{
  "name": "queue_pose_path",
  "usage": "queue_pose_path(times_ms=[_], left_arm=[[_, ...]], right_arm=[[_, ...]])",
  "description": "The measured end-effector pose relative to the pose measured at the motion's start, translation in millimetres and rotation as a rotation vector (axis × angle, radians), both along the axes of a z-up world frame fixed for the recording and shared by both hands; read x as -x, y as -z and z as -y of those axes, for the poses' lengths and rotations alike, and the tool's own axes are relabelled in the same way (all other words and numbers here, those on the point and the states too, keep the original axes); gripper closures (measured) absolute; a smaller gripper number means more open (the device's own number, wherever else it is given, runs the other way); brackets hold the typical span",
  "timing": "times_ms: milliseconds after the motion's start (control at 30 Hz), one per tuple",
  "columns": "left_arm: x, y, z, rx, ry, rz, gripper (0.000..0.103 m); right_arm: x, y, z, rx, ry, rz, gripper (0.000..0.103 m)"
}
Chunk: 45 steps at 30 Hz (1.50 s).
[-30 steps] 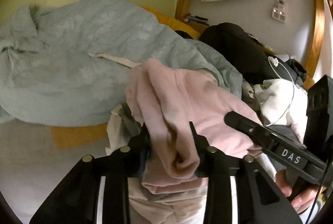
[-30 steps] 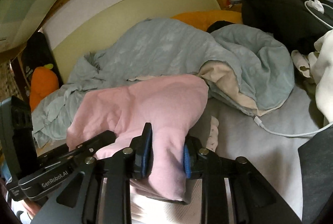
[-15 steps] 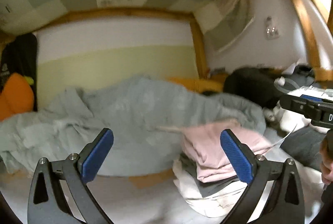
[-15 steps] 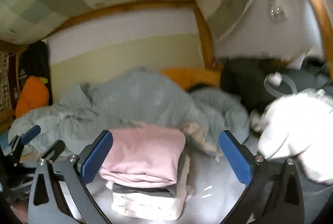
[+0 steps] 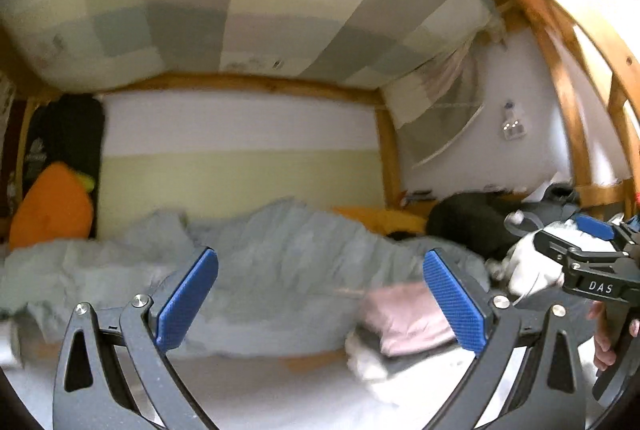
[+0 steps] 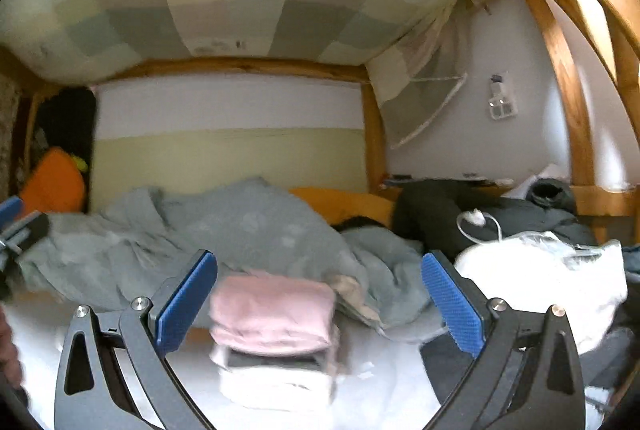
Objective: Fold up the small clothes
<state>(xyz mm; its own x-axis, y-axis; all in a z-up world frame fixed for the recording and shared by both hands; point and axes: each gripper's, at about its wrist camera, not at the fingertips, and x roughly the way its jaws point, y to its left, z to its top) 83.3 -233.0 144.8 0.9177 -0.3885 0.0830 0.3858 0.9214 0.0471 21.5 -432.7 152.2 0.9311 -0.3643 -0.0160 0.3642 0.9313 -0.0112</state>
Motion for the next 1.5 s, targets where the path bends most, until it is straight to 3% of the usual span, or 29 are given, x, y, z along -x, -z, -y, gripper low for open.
queue_pose_path(times_ms=[133,200,300,367,467,533,667,833,1133,1500], left_arm=[[-15.8,54.7,-3.7,-0.013,-0.062,-0.049,0.001],[-28.6,79.6,-1.7,-0.028,-0.072,-0.077,0.001],[-44.2,105.6,2.1,-0.034,-0.098,-0.116,0.001],[-55.9,116.5,4.5,-0.041,-0.123,-0.164,0.001],[-57.9,119.8,5.3,-0.040,-0.155,-0.170,0.001],[-56.4,120.4,4.0,-0.031,-0.145,-0.166,0.001],[-59.2,120.3,0.3,-0.016,-0.151,-0.184,0.001],[-55.4,120.2,2.5,-0.025,-0.149,-0.161,0.001],[-58.1,120.0,-1.8,-0.015,-0.150,-0.173,0.001],[-55.4,120.9,-1.1,-0.033,-0.133,-0.164,0.001]], right_arm=[[-13.2,45.0,4.8,0.014,-0.009,-0.032,0.001],[-23.6,64.4,11.6,-0.027,-0.010,-0.038,0.001],[-37.6,86.0,25.5,-0.109,-0.035,-0.041,0.001],[-43.3,98.2,29.1,-0.095,-0.022,-0.045,0.001],[-57.2,109.2,36.2,-0.132,-0.028,-0.107,0.001],[-64.0,112.5,30.8,-0.103,-0.016,-0.134,0.001],[-57.6,111.2,0.5,0.049,-0.023,-0.112,0.001],[-56.0,108.5,-18.2,0.143,-0.033,-0.095,0.001],[-58.2,107.2,6.3,0.022,-0.004,-0.112,0.001],[-58.5,108.2,8.6,0.013,0.023,-0.123,0.001]])
